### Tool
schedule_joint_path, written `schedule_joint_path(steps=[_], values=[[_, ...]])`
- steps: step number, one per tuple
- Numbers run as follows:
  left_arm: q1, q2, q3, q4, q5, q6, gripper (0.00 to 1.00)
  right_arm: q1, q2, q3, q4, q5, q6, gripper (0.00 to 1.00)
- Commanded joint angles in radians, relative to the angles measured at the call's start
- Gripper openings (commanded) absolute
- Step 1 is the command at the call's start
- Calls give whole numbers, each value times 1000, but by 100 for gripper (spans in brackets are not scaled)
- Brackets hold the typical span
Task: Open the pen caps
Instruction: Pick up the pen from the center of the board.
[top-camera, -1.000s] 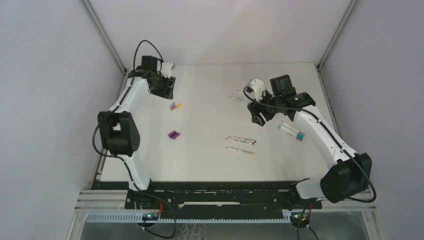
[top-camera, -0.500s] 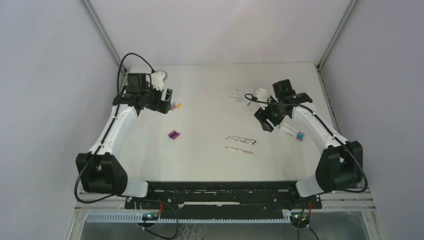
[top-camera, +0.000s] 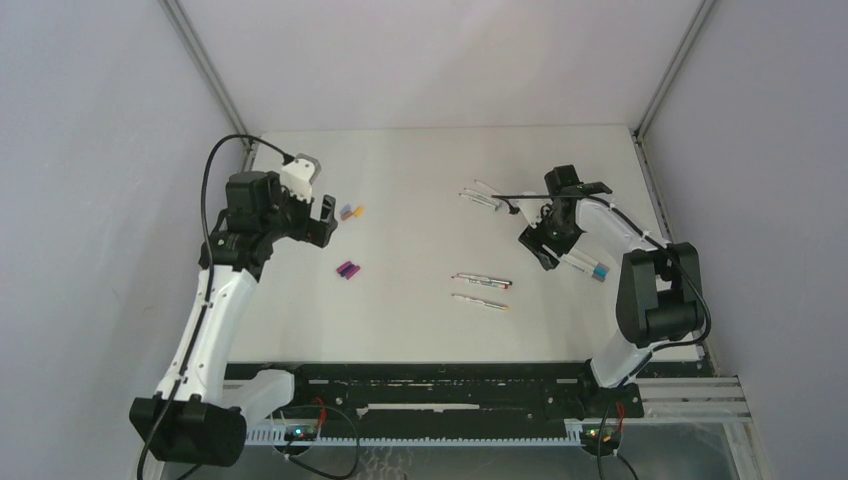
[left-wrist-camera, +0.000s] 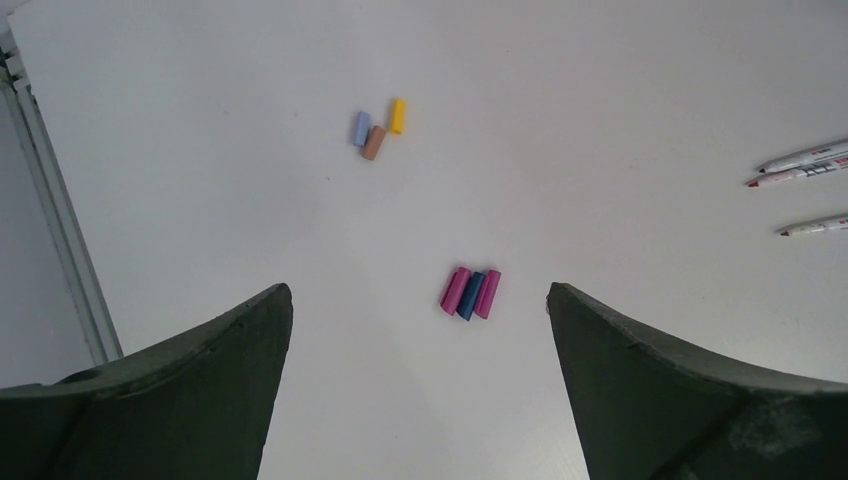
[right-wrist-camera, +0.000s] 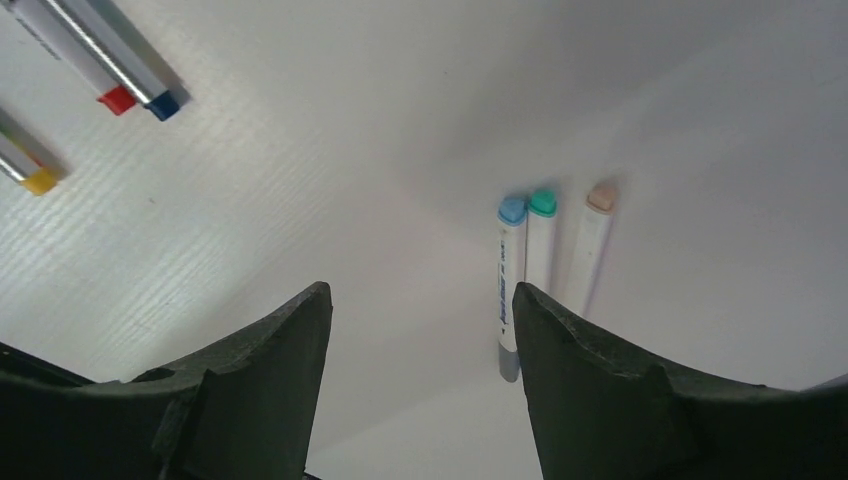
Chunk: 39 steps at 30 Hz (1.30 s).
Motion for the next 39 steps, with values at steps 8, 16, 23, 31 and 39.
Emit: schedule_joint_path(steps=[8, 16, 23, 31, 39], values=[[6, -71, -110, 85, 45, 16, 100, -35, 105, 5, 49, 102, -43, 62], [6, -72, -127, 95, 59, 16, 100, -46, 149, 5, 80, 117, -39, 60], [6, -73, -131, 97, 65, 15, 100, -46, 173, 4, 77, 111, -34, 55], [6, -77, -136, 100, 68, 16, 100, -49, 199, 4, 74, 111, -30, 49], [6, -77, -139, 102, 74, 15, 100, -51, 234, 4, 62, 118, -31, 35]])
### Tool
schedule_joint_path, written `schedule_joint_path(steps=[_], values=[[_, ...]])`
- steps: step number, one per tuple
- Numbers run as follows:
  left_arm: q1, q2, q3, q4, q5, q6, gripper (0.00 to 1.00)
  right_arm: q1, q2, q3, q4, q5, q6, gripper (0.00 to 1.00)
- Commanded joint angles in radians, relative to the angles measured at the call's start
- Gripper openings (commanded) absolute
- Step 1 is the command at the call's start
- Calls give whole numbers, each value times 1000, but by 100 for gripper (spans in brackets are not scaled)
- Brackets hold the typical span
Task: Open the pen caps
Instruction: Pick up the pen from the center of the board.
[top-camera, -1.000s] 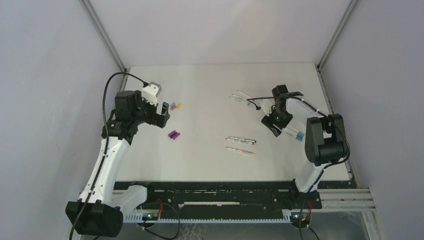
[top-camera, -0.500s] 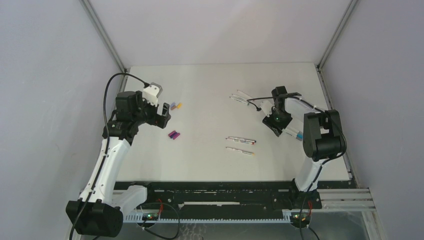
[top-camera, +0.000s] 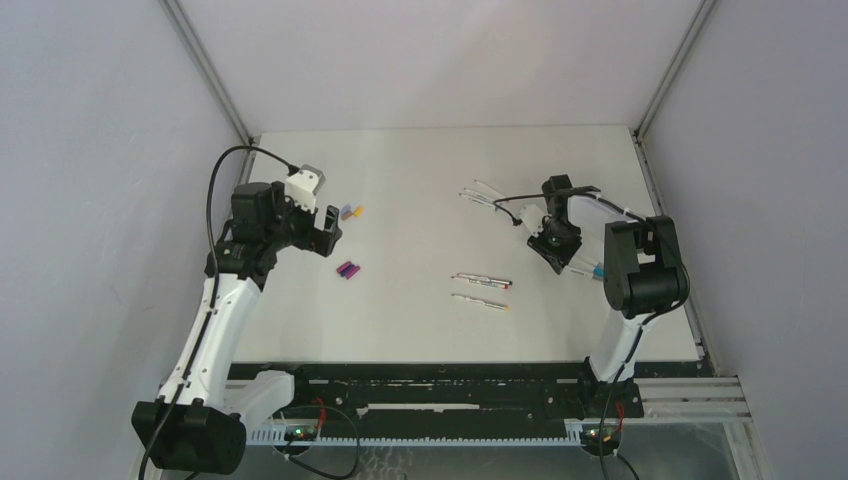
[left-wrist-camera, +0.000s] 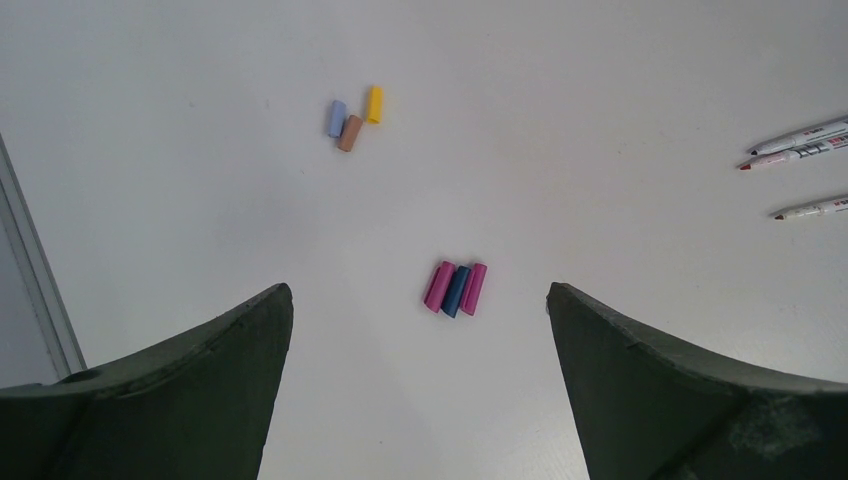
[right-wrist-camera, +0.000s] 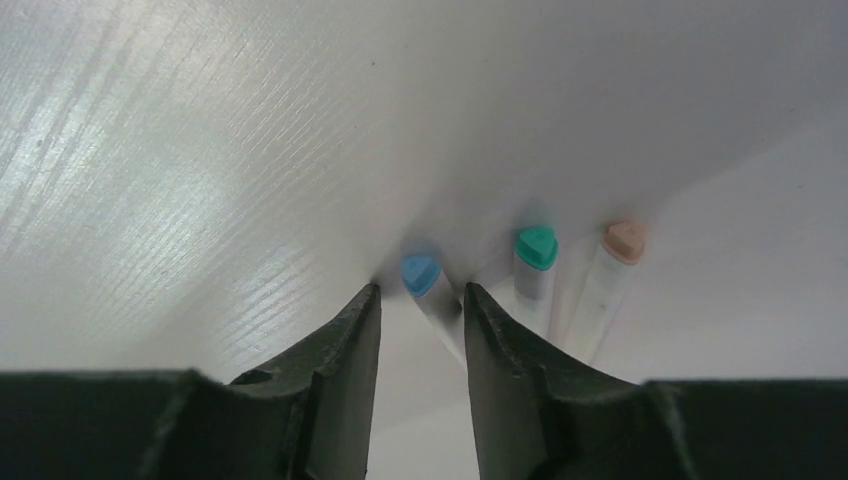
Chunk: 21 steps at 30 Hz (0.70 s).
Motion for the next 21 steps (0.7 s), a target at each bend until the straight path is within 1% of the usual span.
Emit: schedule_joint_path(steps=[1, 7, 13, 18, 21], values=[[6, -20, -26, 41, 28, 15, 100, -8, 36, 5, 6, 11, -4, 32], [5, -18, -27, 42, 32, 16, 100, -5, 44, 5, 3, 9, -3, 14], [5, -14, -28, 42, 43, 15, 100, 13, 50, 5, 3, 11, 1, 0], [6, -11, -28, 42, 55, 18, 100, 29, -5, 6, 13, 1, 9, 0], [6, -15, -32, 48, 55, 16, 100, 32, -53, 31, -3, -35, 32, 0]])
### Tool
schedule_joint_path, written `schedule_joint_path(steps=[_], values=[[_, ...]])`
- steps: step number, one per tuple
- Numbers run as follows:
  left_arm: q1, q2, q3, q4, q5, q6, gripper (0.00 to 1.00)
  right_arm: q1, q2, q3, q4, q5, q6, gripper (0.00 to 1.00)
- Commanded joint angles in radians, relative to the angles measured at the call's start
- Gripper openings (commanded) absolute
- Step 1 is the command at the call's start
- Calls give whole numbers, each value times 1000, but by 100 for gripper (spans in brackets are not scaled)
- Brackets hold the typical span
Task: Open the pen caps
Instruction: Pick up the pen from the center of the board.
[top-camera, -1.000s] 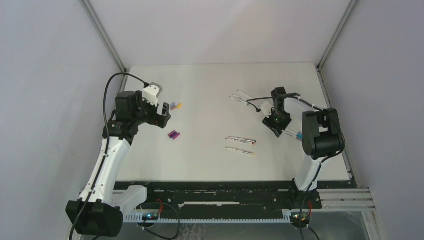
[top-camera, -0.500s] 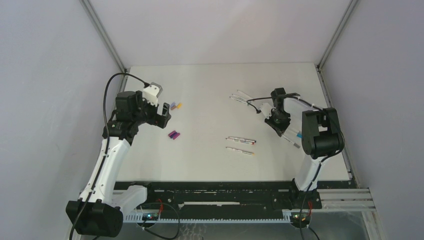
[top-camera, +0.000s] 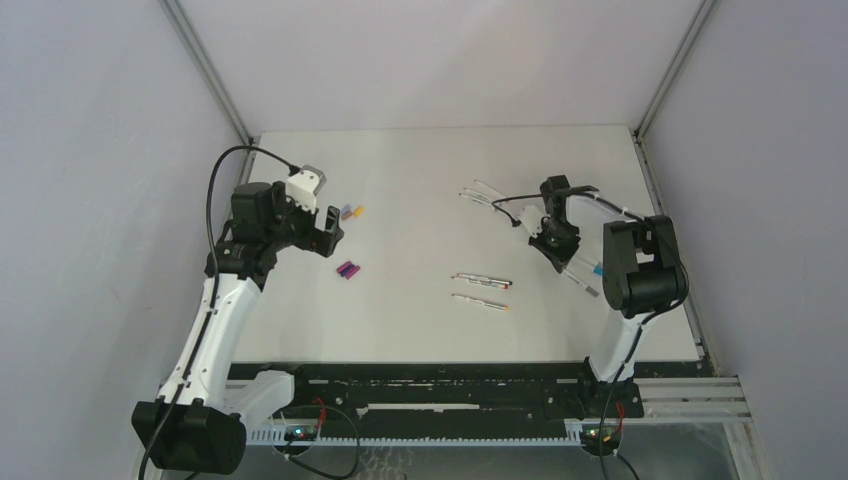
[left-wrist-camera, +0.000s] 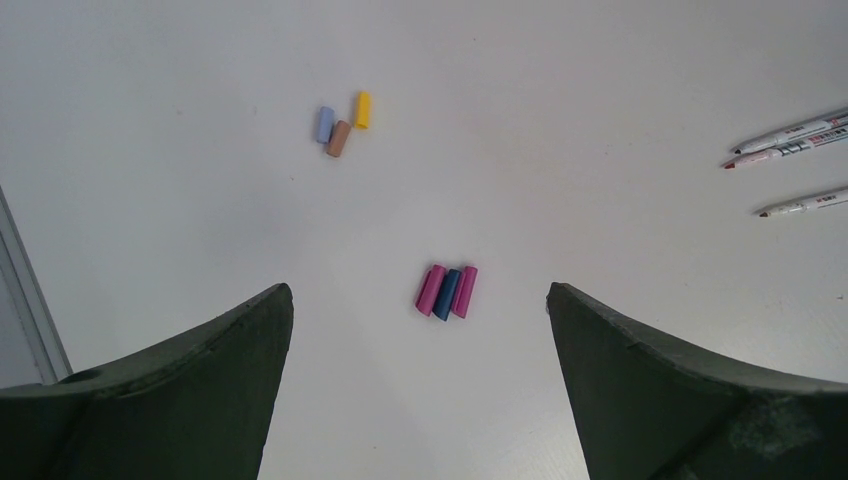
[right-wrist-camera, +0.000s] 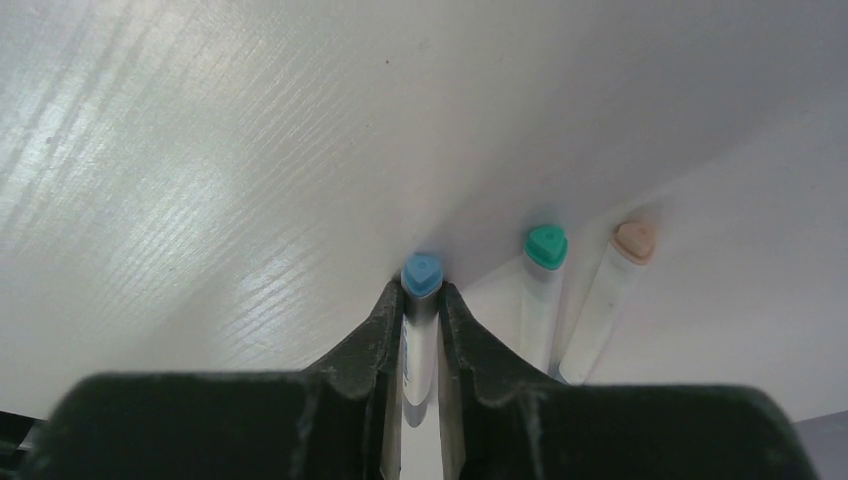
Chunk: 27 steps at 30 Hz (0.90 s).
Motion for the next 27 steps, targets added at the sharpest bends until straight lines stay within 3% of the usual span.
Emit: schedule_joint_path(steps=[1, 15, 27], values=[[6, -19, -37, 52, 31, 17, 100, 8, -77, 33, 13, -70, 34, 0], [-7, -22, -42, 81, 90, 12, 100, 11, -274, 234, -38, -354, 218, 0], [-96, 60, 98, 142, -6, -47, 100, 11, -366, 348, 215, -652, 694, 0]])
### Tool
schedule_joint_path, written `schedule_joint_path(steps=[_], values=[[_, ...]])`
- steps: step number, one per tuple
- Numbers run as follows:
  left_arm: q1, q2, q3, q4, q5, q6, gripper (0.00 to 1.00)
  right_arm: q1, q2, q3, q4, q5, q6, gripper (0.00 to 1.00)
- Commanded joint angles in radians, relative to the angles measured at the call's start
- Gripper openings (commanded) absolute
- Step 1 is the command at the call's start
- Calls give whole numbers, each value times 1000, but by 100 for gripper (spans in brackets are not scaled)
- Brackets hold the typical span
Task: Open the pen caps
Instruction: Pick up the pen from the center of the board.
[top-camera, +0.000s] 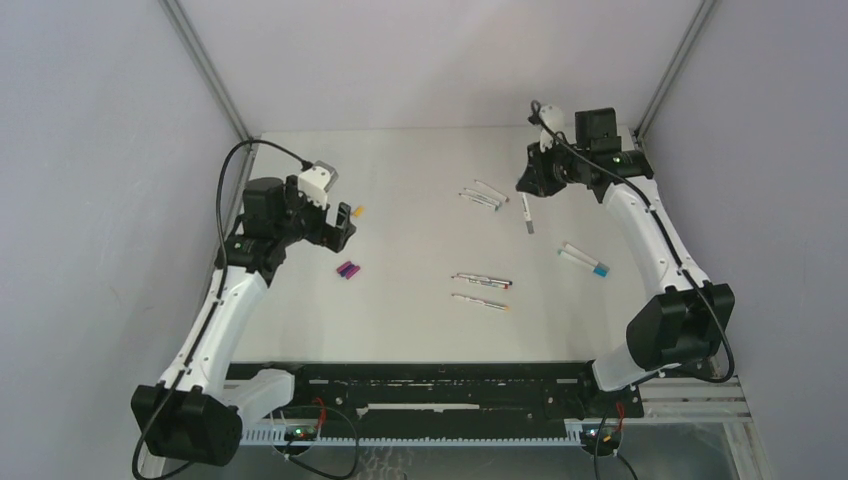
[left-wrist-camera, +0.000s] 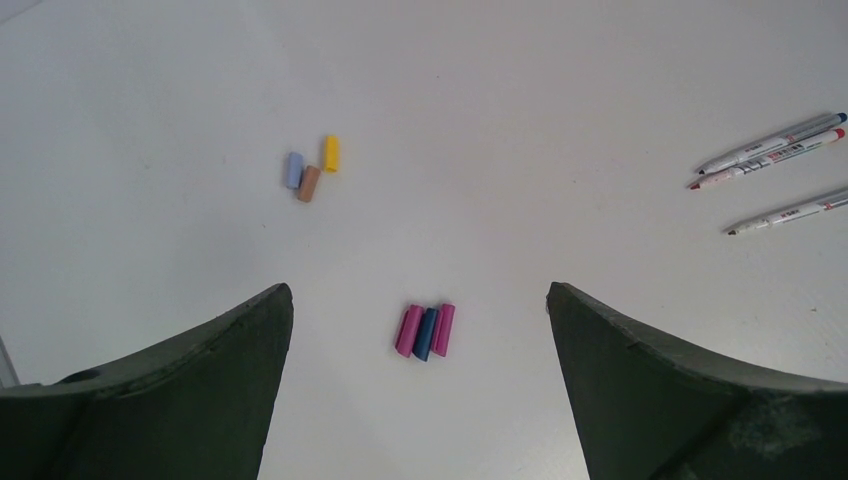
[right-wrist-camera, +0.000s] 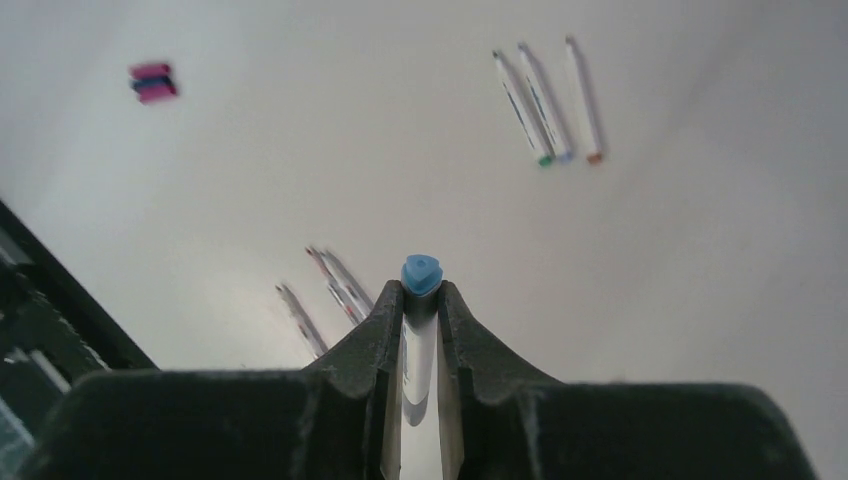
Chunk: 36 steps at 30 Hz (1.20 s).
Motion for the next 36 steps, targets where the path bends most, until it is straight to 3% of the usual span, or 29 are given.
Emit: schedule_joint_path(steps=[1, 6, 14, 23, 36], values=[[-65, 41, 136, 55, -56, -24, 100, 7, -39, 27, 177, -163, 274, 0], [-186, 85, 220, 55, -131, 3, 100, 12, -39, 0, 304, -227, 450, 0], [-392, 208, 352, 54, -218, -24, 100, 29, -36, -103, 523, -180, 726, 0], [-522, 352, 491, 5, -178, -130, 100, 23, -27, -231, 789, -200, 1006, 0], [-641, 502, 578, -46, -147, -242, 100, -10, -56, -362, 888, -203, 1144, 0]])
